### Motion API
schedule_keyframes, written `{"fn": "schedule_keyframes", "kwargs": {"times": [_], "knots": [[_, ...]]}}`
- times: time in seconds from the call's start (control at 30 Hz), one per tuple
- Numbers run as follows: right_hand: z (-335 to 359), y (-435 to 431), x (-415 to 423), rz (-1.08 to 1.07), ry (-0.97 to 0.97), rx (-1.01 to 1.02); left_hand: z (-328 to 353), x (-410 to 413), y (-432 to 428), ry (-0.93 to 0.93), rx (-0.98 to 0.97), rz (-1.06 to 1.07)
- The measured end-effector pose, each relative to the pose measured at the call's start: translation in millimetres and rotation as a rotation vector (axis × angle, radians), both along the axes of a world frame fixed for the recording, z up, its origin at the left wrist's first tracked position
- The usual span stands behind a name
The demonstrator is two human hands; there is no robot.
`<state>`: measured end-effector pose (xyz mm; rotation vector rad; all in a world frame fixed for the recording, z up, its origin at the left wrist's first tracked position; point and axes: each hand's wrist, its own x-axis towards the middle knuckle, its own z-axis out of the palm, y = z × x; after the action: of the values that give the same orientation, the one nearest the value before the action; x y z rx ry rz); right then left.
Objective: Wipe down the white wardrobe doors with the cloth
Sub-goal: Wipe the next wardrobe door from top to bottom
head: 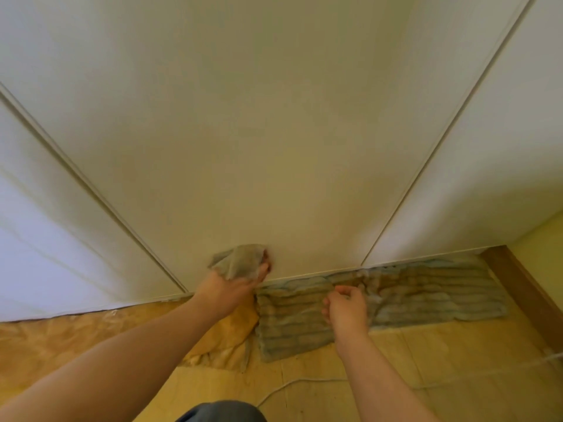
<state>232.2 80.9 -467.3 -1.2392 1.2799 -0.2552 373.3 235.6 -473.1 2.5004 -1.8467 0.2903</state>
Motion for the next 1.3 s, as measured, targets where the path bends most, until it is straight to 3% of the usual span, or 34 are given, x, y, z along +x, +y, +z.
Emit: {"fn": "schedule_keyframes", "kwargs": {"times": [0.17, 0.27, 0.33, 0.4, 0.43, 0.47, 0.57, 0.63, 0.67, 0.7, 0.73, 0.8, 0.9, 0.93, 1.03, 1.1, 1.17, 1.23, 1.27, 1.3], "knots": [[-0.4, 5.0, 8.9, -0.002, 0.008, -0.017, 18.6, 5.9, -6.9, -0.140, -0.060, 0.021], [6.8, 9.3, 13.2, -0.022, -0.049, 0.052, 16.9, 11.1, 1.1, -0.131, -0.047, -0.020], [8.8, 12.9, 14.1, -0.004, -0.059, 0.060, 1.4, 13.2, 17.3, -0.095, 0.037, 0.110], [7.2, 15.0, 14.1, 0.008, -0.063, 0.052, -6.1, 15.4, 30.6, 0.158, -0.018, 0.290], [5.6, 14.4, 13.9, 0.013, -0.056, 0.042, 0.5, 17.3, 31.0, 0.090, -0.065, 0.294], [3.3, 14.1, 12.6, 0.019, -0.046, 0.034, 6.5, 16.9, 28.0, 0.145, -0.075, 0.221], [0.7, 13.2, 10.0, 0.014, -0.039, 0.036, 11.3, 26.0, 26.3, 0.008, -0.080, -0.050], [-1.5, 13.3, 10.0, -0.010, -0.046, 0.053, 6.3, 31.6, 33.6, 0.159, -0.108, 0.123], [-1.9, 13.9, 11.0, -0.013, -0.044, 0.053, -4.0, 34.7, 40.9, 0.353, -0.132, 0.292], [-2.0, 14.3, 12.5, -0.010, -0.044, 0.050, -8.6, 38.1, 46.5, 0.362, -0.064, 0.444], [-4.4, 15.1, 13.5, -0.007, -0.043, 0.051, -7.7, 37.5, 50.2, 0.487, -0.050, 0.520], [-8.8, 18.2, 13.6, 0.000, -0.041, 0.057, -15.7, 38.6, 52.8, 0.607, -0.094, 0.435], [-17.5, 25.6, 10.6, 0.035, -0.016, 0.065, -22.5, 30.5, 56.7, 0.471, -0.061, 0.241], [-21.6, 26.8, 9.7, 0.043, -0.001, 0.059, -33.9, 29.3, 63.8, 0.390, -0.089, 0.243], [-29.8, 29.4, 6.2, 0.079, 0.067, 0.032, -64.5, 27.0, 74.2, 0.495, -0.084, 0.420], [-30.9, 29.3, 3.7, 0.085, 0.074, 0.028, -61.6, 19.3, 61.8, 0.392, 0.084, 0.276], [-30.0, 29.5, 5.6, 0.090, 0.059, 0.007, -51.4, 6.9, 44.8, 0.359, -0.007, 0.161], [-29.4, 31.7, 10.8, 0.087, 0.046, -0.007, -23.7, 14.4, 26.3, 0.505, -0.175, 0.153], [-30.2, 33.0, 12.8, 0.087, 0.046, -0.006, -14.2, 15.4, 25.7, 0.420, -0.218, 0.177], [-32.3, 34.7, 15.2, 0.091, 0.052, -0.001, -12.5, 10.4, 20.2, 0.419, -0.129, 0.240]]}}
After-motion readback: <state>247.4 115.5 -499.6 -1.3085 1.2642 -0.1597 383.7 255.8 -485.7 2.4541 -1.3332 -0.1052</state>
